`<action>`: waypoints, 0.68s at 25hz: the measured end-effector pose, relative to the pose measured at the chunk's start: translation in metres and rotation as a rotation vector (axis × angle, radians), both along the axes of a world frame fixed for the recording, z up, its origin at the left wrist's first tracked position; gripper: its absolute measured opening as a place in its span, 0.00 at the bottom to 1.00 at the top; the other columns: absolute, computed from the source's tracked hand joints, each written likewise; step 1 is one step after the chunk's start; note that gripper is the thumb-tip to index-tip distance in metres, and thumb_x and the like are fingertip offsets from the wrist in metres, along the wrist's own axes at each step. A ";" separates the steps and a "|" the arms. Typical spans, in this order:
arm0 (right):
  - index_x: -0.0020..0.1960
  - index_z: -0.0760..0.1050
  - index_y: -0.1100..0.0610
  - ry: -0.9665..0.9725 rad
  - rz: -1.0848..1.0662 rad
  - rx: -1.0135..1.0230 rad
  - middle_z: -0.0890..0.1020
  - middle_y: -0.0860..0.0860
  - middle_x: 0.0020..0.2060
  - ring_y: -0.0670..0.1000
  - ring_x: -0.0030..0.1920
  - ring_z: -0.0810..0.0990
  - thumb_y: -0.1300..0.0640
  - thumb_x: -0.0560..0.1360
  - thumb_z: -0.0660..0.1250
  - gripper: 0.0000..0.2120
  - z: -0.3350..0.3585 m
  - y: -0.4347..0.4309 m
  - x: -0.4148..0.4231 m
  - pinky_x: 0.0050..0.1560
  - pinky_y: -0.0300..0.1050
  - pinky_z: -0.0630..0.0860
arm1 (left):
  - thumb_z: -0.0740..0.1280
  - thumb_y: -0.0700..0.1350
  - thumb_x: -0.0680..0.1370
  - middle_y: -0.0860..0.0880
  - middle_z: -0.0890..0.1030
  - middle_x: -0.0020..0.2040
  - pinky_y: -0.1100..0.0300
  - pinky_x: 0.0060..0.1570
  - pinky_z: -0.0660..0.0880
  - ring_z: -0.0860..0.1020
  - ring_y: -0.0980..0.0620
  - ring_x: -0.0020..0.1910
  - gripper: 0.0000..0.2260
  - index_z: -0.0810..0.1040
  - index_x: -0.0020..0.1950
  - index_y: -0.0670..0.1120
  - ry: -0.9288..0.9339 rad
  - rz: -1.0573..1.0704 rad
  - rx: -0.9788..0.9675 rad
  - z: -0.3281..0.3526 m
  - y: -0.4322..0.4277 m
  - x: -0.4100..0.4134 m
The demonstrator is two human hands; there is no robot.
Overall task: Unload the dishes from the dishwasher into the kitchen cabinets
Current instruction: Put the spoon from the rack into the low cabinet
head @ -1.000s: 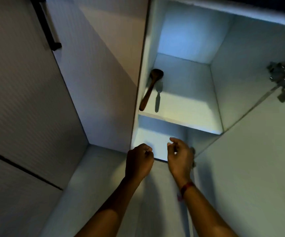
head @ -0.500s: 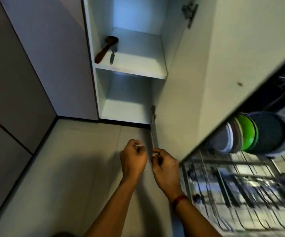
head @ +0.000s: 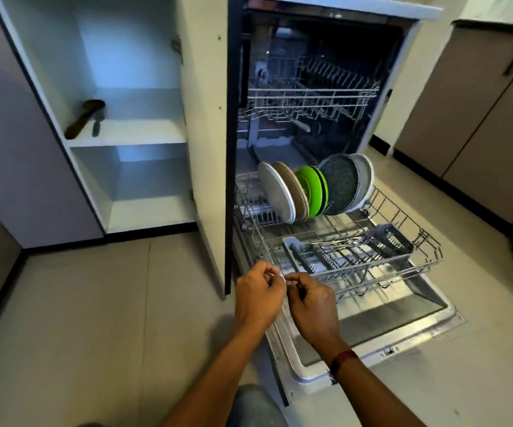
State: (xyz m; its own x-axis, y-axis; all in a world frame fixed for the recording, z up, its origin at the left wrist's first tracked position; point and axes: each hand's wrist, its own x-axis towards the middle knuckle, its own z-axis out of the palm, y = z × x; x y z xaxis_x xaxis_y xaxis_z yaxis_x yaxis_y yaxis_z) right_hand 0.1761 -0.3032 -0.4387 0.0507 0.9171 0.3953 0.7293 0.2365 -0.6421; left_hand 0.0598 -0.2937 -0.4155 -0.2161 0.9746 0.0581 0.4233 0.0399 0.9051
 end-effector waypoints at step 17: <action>0.46 0.82 0.60 0.062 -0.354 -0.227 0.83 0.53 0.35 0.45 0.31 0.75 0.67 0.74 0.64 0.08 -0.036 0.113 0.104 0.31 0.26 0.65 | 0.66 0.38 0.74 0.48 0.82 0.49 0.58 0.48 0.76 0.79 0.52 0.47 0.07 0.80 0.49 0.45 0.225 -0.320 0.014 -0.033 0.139 0.123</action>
State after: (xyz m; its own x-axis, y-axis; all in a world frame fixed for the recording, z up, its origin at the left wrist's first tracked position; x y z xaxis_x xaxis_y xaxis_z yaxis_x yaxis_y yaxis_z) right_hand 0.2799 -0.1900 -0.4748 0.3956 0.9023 0.1714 0.6987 -0.1745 -0.6939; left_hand 0.1830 -0.1547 -0.4487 0.1181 0.9895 0.0834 0.6004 -0.1380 0.7877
